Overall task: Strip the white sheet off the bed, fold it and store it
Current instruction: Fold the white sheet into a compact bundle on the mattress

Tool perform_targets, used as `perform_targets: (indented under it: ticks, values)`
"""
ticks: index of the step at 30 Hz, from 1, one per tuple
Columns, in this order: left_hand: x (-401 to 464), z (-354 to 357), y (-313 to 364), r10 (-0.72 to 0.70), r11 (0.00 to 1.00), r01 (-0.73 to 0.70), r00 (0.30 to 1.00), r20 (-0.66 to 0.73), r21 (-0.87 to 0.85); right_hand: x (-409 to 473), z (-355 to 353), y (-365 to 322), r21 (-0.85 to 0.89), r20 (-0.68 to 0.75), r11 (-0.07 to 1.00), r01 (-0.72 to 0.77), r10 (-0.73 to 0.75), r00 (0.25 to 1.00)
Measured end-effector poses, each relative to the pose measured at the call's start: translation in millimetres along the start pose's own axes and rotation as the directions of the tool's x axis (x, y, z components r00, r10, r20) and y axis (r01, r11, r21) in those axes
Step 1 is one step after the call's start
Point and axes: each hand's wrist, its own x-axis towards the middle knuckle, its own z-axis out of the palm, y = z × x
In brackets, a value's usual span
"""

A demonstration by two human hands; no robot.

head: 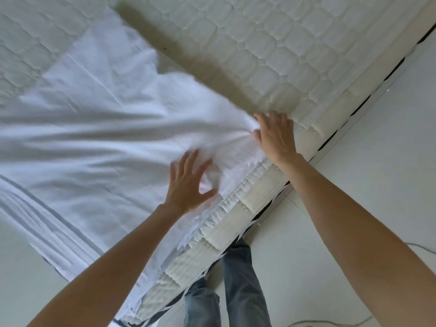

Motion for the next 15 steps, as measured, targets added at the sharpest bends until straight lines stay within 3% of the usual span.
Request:
perform_targets:
  ticks: [2, 3, 6, 9, 12, 15]
  values:
    - [-7.7, 8.4, -3.4, -0.004, 1.0, 0.004, 0.999, 0.035, -0.006, -20.4, 3.1, -7.4, -0.01, -0.128, 0.975, 0.223, -0.222, 0.967]
    - [-12.4, 9.2, -4.8, -0.019, 1.0, 0.019, 1.0, 0.011, -0.021, -31.5, 3.7, -16.8, 0.028, -0.146, 0.921, 0.388, -0.381, 0.913]
    - [-23.9, 2.5, -4.0, -0.097, 0.995, 0.095, 0.993, -0.061, -0.043, -57.1, 13.7, -43.0, 0.114, 0.002, 0.712, 0.693, -0.698, 0.716]
    - [-43.4, 0.9, -8.2, -0.184, 0.983, 0.185, 0.982, 0.035, -0.018, -58.6, 30.3, -59.1, 0.033, 0.158, 0.654, 0.756, -0.75, 0.642]
    - [-71.2, 7.6, -11.5, -0.265, 0.961, 0.273, 0.953, 0.15, -0.037, -43.7, 29.8, -78.3, -0.034, 0.181, 0.587, 0.809, -0.792, 0.583]
    - [-90.5, 16.2, -6.6, -0.311, 0.946, 0.321, 0.937, 0.156, -0.04, -39.4, 27.7, -98.9, -0.204, 0.231, 0.488, 0.849, -0.818, 0.526]
